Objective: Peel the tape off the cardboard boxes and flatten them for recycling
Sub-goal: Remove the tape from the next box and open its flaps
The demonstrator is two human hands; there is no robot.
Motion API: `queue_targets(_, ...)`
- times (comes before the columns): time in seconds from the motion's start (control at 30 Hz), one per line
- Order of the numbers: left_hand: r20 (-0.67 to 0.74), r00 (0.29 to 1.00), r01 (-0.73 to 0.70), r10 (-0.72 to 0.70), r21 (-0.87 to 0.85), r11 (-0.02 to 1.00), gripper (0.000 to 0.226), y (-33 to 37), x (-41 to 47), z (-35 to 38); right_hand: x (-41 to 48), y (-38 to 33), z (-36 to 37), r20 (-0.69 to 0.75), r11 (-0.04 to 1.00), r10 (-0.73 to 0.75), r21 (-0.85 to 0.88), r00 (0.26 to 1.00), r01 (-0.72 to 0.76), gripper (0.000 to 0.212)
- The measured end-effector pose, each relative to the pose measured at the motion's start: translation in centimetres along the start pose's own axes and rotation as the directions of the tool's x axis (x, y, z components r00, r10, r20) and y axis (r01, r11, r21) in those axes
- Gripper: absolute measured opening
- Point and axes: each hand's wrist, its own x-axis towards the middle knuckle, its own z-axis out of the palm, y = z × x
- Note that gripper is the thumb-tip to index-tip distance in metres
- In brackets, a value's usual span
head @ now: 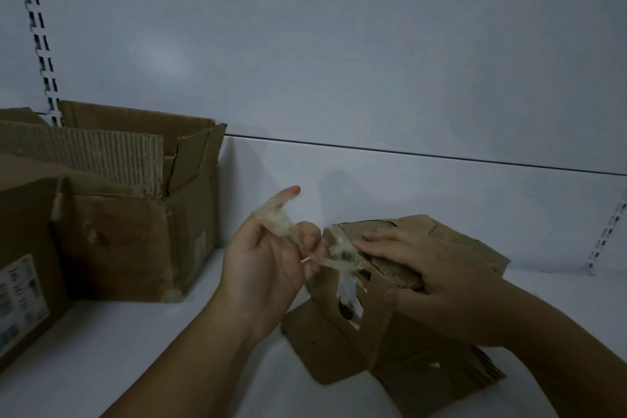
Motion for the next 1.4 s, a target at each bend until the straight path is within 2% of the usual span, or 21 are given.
queue_targets(0.13,-0.058,0.998,-0.033,0.033,0.001,0.999,0.038,-0.7,0.3,0.5,0.2,0.0,0.0,-0.002,1.0,-0.001,0.004,1.0,0.001,0.063)
queue_targets(0.33,-0.126,0.981,-0.152,0.147,-0.025,0.988,0.037,-1.0,0.1,1.3,0.3,0.3,0.1,0.011,0.999,-0.003,0.033,1.0,0.003,0.066)
queue_targets(0.43,-0.121,0.975,-0.192,0.185,-0.05,0.98,0.042,-1.1,0.0,1.1,0.2,0.2,0.1,0.008,1.0,-0.003,0.027,1.0,0.002,0.065)
queue_targets(0.53,-0.074,0.984,-0.168,0.162,-0.076,0.983,0.04,-1.0,-0.2,0.7,0.3,0.0,0.2,0.003,1.0,-0.006,0.011,1.0,0.006,0.065)
queue_targets(0.67,0.008,0.991,-0.136,0.135,0.064,0.989,0.055,-1.2,-0.4,0.8,0.3,0.0,0.0,0.004,1.0,-0.002,0.012,1.0,0.002,0.066)
queue_targets(0.73,0.029,0.987,-0.16,0.158,0.117,0.98,0.055,-1.1,-0.4,1.0,0.2,0.0,-0.1,0.007,1.0,-0.016,0.026,1.0,0.016,0.059)
queue_targets(0.8,0.006,0.976,-0.215,0.217,0.17,0.962,0.067,-0.7,-0.3,0.4,0.1,0.0,0.0,0.016,0.999,-0.023,0.029,1.0,0.023,0.048)
queue_targets(0.9,0.102,0.946,-0.323,0.306,0.323,0.89,0.071,0.0,-0.3,-0.7,0.2,0.1,0.1,0.013,0.999,-0.019,0.039,1.0,0.019,0.046)
queue_targets(0.97,0.162,0.946,-0.324,0.281,0.423,0.846,0.092,-0.2,-0.4,-1.0,0.2,0.1,0.1,0.011,0.998,-0.023,0.054,1.0,0.022,0.046)
queue_targets(1.0,0.195,0.941,-0.338,0.276,0.528,0.779,0.097,-0.4,-0.5,-0.9,0.3,0.1,0.1,0.004,0.998,-0.029,0.058,1.0,0.028,0.047)
queue_targets(1.07,0.249,0.924,-0.372,0.29,0.764,0.527,0.089,-1.1,-0.7,-0.8,0.3,0.1,0.2,-0.02,0.998,-0.044,0.048,0.999,0.045,0.052)
queue_targets(1.1,0.252,0.92,-0.366,0.3,0.824,0.433,0.077,-1.4,-0.8,-0.7,0.3,0.1,0.2,-0.035,0.998,-0.047,0.04,0.998,0.048,0.056)
queue_targets(1.13,0.228,0.926,-0.339,0.302,0.855,0.393,0.067,-1.4,-0.8,-0.6,0.4,0.2,0.2,-0.046,0.998,-0.044,0.036,0.998,0.046,0.059)
queue_targets(1.17,0.19,0.935,-0.303,0.298,0.867,0.396,0.062,-1.5,-0.8,-0.6,0.4,0.2,0.2,-0.05,0.999,-0.039,0.036,0.998,0.041,0.061)
queue_targets(1.27,0.07,0.974,-0.175,0.217,0.839,0.515,0.049,-1.5,-0.4,-1.1,0.4,0.3,0.3,-0.04,0.998,-0.044,0.047,0.998,0.046,0.06)
queue_targets(1.4,-0.005,0.999,-0.012,0.034,0.881,0.473,0.021,-1.3,-0.4,-1.0,0.4,0.2,0.2,-0.034,0.998,-0.051,0.044,0.998,0.052,0.053)
